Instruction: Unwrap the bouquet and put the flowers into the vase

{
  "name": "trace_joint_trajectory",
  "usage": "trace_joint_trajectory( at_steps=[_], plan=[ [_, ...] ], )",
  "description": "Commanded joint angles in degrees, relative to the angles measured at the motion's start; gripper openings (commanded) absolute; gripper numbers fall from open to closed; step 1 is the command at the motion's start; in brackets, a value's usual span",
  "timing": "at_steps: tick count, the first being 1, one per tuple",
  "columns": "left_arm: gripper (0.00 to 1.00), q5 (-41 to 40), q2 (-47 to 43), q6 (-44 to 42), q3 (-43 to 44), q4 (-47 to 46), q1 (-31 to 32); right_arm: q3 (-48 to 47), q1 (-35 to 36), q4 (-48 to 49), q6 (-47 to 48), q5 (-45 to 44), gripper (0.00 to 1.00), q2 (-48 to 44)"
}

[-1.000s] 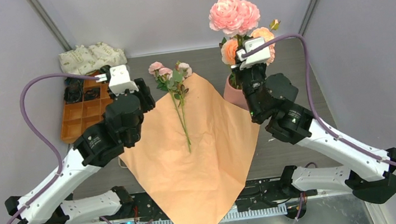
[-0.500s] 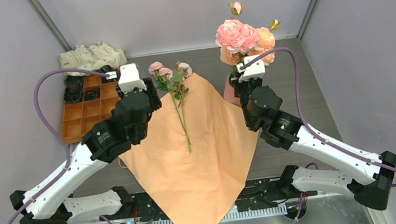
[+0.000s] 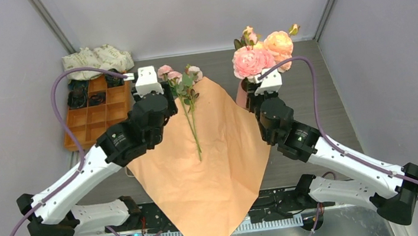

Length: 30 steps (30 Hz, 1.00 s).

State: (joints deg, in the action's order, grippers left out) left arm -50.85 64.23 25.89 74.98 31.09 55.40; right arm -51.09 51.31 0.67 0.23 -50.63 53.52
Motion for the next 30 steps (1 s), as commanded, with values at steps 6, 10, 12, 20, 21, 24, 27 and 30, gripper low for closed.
trace_joint_trajectory(
  at_steps=[6,10,12,20,21,24,27,30],
  plan=[
    [0.52,1.43,2.15,1.77,1.35,-2.61,-0.27,-0.88,0.18,-3.94,-4.23,0.38,0.67,-3.65],
    [0.52,3.53,2.88,3.07,0.78,-2.45,-1.43,-2.1,0.19,-5.34,-5.34,1.28,0.89,-4.8],
    [0.52,5.15,3.32,4.02,0.26,-2.59,-2.32,-3.09,0.18,-6.76,-6.46,1.52,0.98,-5.51],
    [0.52,18.53,6.31,9.33,-1.4,-4.1,-9.41,-8.05,0.19,-12.15,-10.5,4.14,0.99,-9.56],
    [0.52,19.65,6.9,9.62,-1.28,-4.25,-10.23,-8.71,0.17,-12.67,-11.15,4.71,1.0,-10.16],
    [0.51,21.99,8.93,10.18,-0.42,-4.2,-12.07,-10.9,0.18,-14.47,-12.19,6.81,1.0,-12.18],
    [0.51,23.66,10.78,11.01,0.52,-4.4,-13.51,-13.26,0.17,-16.79,-13.38,9.27,1.0,-13.96],
    [0.53,27.23,12.95,12.45,1.33,-5.13,-15.8,-14.81,0.19,-17.74,-13.37,8.46,0.99,-15.73]
  ],
)
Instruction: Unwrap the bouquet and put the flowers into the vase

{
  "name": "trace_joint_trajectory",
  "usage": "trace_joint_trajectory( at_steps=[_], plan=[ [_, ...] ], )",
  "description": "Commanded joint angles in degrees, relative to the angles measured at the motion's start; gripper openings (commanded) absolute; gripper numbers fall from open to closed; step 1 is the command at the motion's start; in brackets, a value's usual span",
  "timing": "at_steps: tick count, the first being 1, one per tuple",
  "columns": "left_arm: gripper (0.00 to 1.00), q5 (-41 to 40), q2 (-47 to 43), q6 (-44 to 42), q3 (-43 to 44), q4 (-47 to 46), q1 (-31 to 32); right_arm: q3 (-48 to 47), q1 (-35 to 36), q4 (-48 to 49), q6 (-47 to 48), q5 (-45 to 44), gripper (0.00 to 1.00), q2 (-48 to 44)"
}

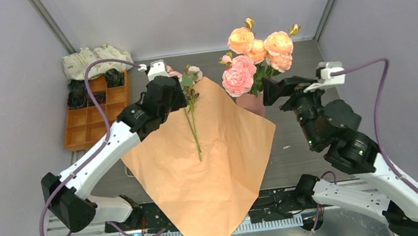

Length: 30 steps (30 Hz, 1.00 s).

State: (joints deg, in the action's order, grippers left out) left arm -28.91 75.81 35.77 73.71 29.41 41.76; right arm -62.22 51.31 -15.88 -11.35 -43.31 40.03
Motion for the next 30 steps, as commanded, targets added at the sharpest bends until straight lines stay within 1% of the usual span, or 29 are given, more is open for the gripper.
trace_joint_trajectory(
  at_steps=[1,4,7,13,15,17,21,26,30],
  plan=[
    [0.54,6.71,2.35,3.27,2.95,-3.47,-3.28,-4.16,0.19,-1.37,-2.42,0.29,1.0,-2.65],
    [0.54,12.5,6.8,5.99,5.79,-1.94,-7.58,-8.26,0.17,-6.5,-5.46,2.46,1.0,-2.02],
    [0.46,19.37,12.88,7.71,9.79,0.23,-13.06,-13.0,0.16,-12.93,-7.02,6.55,0.99,0.34],
    [0.33,28.38,28.72,8.29,22.58,6.95,-19.23,-12.52,0.18,-13.51,-5.98,10.79,0.99,-0.2],
    [0.32,28.55,34.87,7.77,27.06,10.41,-19.68,-13.94,0.15,-16.01,-6.12,12.38,1.0,1.22],
    [0.31,27.34,38.15,7.42,29.24,11.84,-19.75,-16.21,0.17,-18.99,-6.51,13.33,0.99,2.99],
    [0.32,24.0,41.65,8.01,29.7,11.34,-19.85,-16.91,0.19,-20.85,-6.85,13.22,0.99,3.73],
    [0.32,22.83,45.27,8.11,31.53,12.2,-19.94,-16.1,0.18,-20.56,-6.9,11.94,1.0,2.45],
    [0.31,21.38,49.18,7.47,35.15,13.32,-19.96,-15.89,0.19,-20.86,-7.3,11.92,1.0,2.45]
  ],
)
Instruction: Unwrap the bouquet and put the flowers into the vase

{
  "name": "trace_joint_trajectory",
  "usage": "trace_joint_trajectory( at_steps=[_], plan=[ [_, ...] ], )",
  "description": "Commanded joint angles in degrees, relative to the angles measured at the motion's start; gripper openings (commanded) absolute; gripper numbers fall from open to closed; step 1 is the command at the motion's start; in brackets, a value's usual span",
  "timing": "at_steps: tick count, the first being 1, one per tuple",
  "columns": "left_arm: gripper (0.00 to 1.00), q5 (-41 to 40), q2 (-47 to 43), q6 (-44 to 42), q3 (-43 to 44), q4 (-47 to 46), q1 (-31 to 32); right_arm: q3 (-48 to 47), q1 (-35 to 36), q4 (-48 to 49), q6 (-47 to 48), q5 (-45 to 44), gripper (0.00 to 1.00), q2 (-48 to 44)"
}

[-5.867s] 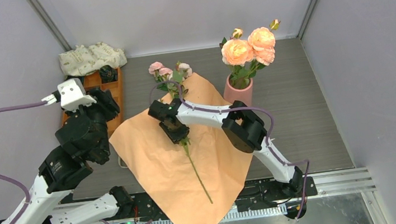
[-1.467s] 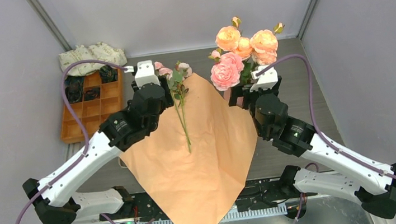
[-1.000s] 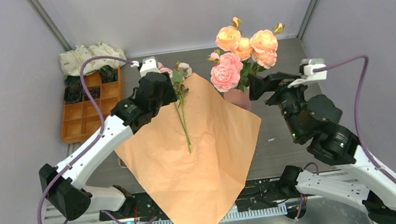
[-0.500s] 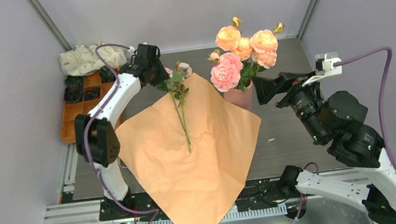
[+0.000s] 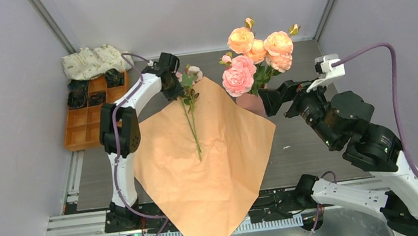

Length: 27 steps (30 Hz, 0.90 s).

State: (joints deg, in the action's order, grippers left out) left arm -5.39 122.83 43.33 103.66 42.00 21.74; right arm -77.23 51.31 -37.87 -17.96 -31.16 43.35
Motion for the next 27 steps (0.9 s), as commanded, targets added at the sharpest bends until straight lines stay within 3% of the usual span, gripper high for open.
trace_joint_trajectory(
  at_steps=[1,10,20,25,27],
  plan=[
    [0.3,-2.31,3.17,-0.34,6.31,1.15,0.02,-0.77,0.21,1.13,-0.8,-0.14,1.0,-0.9],
    [0.3,-5.59,12.52,-2.75,17.58,7.11,-0.12,0.4,0.19,1.15,-1.44,-0.88,1.0,-2.32],
    [0.29,-5.7,16.78,-3.34,19.53,7.2,-0.6,1.47,0.19,0.95,-1.95,-1.76,1.0,-3.0],
    [0.04,-4.66,17.21,-3.82,19.19,7.04,-0.73,2.07,0.19,1.03,-2.48,-2.44,1.0,-3.19],
    [0.0,-4.74,15.64,-3.87,17.28,5.99,-0.72,2.4,0.15,1.08,-2.65,-2.65,1.0,-3.33]
  ],
)
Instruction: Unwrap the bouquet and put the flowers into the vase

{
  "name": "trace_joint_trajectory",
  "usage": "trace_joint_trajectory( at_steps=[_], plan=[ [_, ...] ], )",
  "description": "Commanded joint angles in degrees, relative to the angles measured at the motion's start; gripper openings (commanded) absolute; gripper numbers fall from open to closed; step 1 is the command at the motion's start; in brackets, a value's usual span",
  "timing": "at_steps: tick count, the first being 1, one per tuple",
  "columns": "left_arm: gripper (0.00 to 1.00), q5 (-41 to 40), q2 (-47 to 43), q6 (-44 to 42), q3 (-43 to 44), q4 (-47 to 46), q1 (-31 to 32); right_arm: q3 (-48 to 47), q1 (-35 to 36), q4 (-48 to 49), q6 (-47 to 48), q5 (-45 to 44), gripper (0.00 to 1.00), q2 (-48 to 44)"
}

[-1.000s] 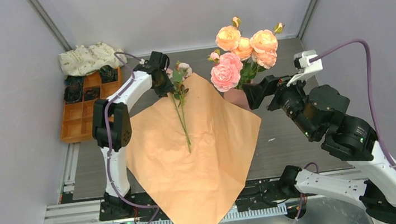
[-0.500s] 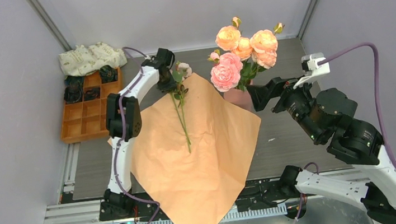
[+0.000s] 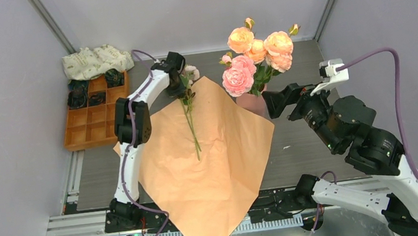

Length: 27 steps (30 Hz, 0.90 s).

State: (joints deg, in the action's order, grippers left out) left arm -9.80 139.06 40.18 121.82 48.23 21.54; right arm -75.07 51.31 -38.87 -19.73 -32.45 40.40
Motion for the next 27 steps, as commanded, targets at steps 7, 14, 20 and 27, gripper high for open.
trace_joint_trajectory(
  at_steps=[7,14,20,27],
  plan=[
    [0.0,-4.11,-13.7,-1.86,-8.15,-4.97,-0.53,1.75,0.19,2.98,-1.69,-1.07,1.0,-0.12],
    [0.0,-9.14,-28.46,-4.91,-14.55,-8.62,-0.51,2.84,0.19,4.17,-2.46,-0.23,1.0,-0.19],
    [0.0,-8.77,-42.4,-8.36,-21.07,-12.82,0.35,3.72,0.17,5.08,-2.94,0.26,1.0,-1.05],
    [0.0,-8.72,-59.38,-15.11,-25.99,-21.74,8.95,3.8,0.19,4.74,-2.2,-2.0,0.99,-2.1]
  ],
)
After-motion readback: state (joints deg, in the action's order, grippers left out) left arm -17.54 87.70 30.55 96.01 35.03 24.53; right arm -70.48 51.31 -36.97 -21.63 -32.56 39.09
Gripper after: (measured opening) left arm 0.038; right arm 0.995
